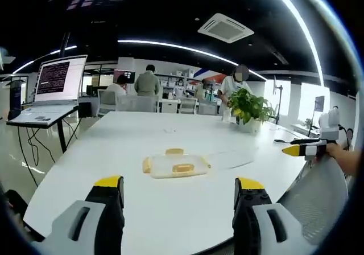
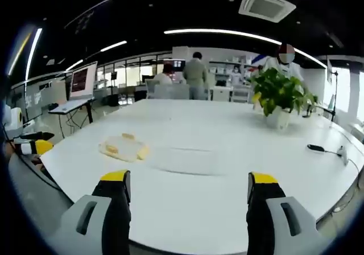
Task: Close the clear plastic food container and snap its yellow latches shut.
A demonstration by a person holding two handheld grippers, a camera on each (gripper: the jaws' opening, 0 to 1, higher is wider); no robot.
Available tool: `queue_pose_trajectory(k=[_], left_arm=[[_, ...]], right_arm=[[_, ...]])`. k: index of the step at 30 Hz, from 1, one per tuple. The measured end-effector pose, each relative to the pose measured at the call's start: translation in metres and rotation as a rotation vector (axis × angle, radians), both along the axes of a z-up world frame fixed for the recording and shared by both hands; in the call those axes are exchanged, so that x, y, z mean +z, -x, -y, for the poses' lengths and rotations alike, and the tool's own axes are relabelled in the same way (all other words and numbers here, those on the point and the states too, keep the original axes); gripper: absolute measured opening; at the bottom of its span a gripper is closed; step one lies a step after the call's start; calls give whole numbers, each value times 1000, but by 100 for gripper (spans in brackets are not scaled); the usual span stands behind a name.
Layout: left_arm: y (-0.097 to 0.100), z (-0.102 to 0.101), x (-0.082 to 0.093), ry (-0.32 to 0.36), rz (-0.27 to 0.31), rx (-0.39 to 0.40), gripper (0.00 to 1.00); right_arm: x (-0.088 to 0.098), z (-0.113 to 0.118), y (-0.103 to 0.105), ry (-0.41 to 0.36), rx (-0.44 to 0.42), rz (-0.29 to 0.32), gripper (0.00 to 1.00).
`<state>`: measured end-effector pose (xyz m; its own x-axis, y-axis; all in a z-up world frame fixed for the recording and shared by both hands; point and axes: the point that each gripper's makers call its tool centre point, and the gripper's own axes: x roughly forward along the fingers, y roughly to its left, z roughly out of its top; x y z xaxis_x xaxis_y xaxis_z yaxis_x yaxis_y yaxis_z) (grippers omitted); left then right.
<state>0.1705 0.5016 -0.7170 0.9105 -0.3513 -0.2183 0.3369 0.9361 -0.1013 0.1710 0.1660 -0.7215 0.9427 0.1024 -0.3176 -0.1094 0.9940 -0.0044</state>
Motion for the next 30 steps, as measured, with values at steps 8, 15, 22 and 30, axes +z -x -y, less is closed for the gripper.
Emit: queue_pose_trajectory(k=[8,15,22,30], left_arm=[[0,-4,1,14,15,7,74],[2,-4,3,10,15,15,74],[3,-4,4,11,18,18,73],[2,-5,3,22,21,20,73]], right_arm=[[0,-2,0,3,2,-3,82],[-5,-7,2,20,21,-36,80],[-9,-10,4,34,33,-59,76],[-13,-11,5,58,49,-81,75]])
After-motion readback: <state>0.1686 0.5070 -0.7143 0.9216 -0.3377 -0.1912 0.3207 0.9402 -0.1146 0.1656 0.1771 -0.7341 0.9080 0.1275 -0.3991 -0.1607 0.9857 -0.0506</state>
